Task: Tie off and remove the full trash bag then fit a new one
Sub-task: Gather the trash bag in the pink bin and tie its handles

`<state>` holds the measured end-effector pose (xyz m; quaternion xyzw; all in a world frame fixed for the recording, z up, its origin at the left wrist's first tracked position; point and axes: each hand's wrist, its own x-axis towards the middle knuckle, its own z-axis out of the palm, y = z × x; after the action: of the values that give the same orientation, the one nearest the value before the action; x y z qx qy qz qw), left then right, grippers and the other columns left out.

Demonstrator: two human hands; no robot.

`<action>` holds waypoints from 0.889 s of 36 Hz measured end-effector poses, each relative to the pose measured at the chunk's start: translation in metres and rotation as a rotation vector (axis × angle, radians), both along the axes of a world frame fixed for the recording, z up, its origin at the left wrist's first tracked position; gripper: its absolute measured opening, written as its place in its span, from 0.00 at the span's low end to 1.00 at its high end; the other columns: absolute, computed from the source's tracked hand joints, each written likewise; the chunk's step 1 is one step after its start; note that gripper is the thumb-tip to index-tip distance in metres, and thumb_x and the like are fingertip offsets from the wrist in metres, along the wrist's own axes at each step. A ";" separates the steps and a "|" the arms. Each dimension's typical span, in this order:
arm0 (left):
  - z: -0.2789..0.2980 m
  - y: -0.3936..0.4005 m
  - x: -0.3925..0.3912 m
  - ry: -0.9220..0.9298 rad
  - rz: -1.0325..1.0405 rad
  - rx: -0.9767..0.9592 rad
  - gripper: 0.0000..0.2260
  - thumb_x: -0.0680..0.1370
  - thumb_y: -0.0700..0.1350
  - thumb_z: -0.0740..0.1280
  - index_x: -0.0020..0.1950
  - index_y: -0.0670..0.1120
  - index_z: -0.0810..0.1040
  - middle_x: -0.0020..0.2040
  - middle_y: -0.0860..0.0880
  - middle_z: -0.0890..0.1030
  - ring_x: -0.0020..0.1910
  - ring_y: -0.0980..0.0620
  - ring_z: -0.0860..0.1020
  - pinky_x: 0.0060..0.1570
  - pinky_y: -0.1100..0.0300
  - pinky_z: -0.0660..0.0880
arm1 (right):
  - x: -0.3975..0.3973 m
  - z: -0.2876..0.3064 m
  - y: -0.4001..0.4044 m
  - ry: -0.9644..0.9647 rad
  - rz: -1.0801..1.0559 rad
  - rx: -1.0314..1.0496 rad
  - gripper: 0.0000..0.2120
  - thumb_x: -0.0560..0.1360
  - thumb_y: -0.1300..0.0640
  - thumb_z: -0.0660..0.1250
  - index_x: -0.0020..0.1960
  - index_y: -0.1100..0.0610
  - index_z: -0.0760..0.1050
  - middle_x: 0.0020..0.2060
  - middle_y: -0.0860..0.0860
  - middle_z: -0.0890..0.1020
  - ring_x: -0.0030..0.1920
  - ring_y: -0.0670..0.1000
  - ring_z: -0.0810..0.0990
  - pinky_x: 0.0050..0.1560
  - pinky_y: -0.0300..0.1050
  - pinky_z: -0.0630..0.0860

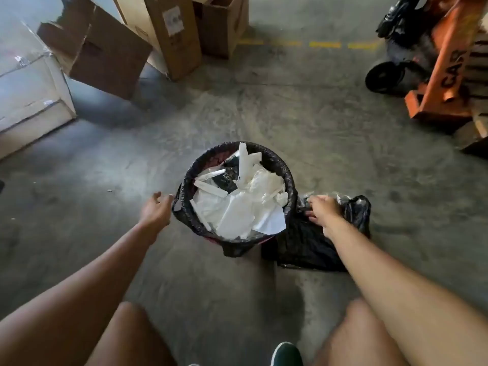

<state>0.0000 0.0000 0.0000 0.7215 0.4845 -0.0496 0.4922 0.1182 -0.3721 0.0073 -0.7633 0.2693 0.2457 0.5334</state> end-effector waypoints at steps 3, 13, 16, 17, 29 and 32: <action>-0.029 -0.002 0.013 0.000 0.061 -0.146 0.22 0.79 0.60 0.63 0.68 0.49 0.75 0.60 0.46 0.79 0.52 0.46 0.81 0.46 0.51 0.80 | 0.033 -0.078 -0.005 0.022 -0.035 0.042 0.10 0.70 0.51 0.68 0.44 0.58 0.77 0.43 0.56 0.81 0.44 0.56 0.81 0.51 0.55 0.81; -0.059 0.010 0.021 -0.263 0.118 -0.112 0.09 0.81 0.45 0.67 0.56 0.41 0.80 0.42 0.46 0.82 0.33 0.51 0.81 0.35 0.60 0.76 | 0.054 -0.111 -0.010 0.033 -0.205 0.278 0.11 0.66 0.59 0.70 0.48 0.61 0.82 0.38 0.58 0.85 0.37 0.58 0.85 0.39 0.60 0.84; -0.048 0.014 0.019 -0.249 0.211 -0.173 0.03 0.83 0.46 0.65 0.51 0.48 0.75 0.42 0.48 0.79 0.28 0.57 0.79 0.32 0.62 0.74 | 0.045 -0.073 -0.013 0.055 -0.205 0.327 0.04 0.74 0.60 0.65 0.41 0.57 0.76 0.30 0.52 0.81 0.31 0.52 0.79 0.35 0.42 0.76; -0.042 0.016 0.019 -0.232 0.223 -0.237 0.05 0.83 0.49 0.65 0.53 0.49 0.73 0.41 0.49 0.77 0.29 0.57 0.78 0.30 0.63 0.74 | 0.045 -0.063 -0.014 0.052 -0.202 0.344 0.04 0.75 0.59 0.64 0.42 0.56 0.75 0.32 0.51 0.80 0.32 0.52 0.78 0.36 0.41 0.74; -0.039 0.025 0.015 -0.108 0.068 -0.418 0.07 0.79 0.46 0.71 0.42 0.48 0.77 0.30 0.52 0.75 0.22 0.60 0.70 0.21 0.69 0.70 | 0.024 -0.062 0.000 0.127 0.048 0.269 0.08 0.76 0.55 0.68 0.40 0.58 0.79 0.31 0.54 0.83 0.29 0.53 0.82 0.33 0.45 0.81; -0.038 0.027 0.011 -0.174 0.165 -0.363 0.09 0.80 0.44 0.69 0.40 0.48 0.76 0.27 0.53 0.74 0.20 0.59 0.67 0.19 0.70 0.66 | 0.027 -0.058 -0.004 0.065 -0.110 0.336 0.09 0.77 0.60 0.65 0.39 0.57 0.77 0.29 0.51 0.80 0.28 0.51 0.79 0.28 0.42 0.77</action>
<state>0.0111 0.0270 -0.0382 0.5807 0.4806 -0.0332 0.6563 0.1453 -0.3763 -0.0504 -0.6393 0.2828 0.2821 0.6571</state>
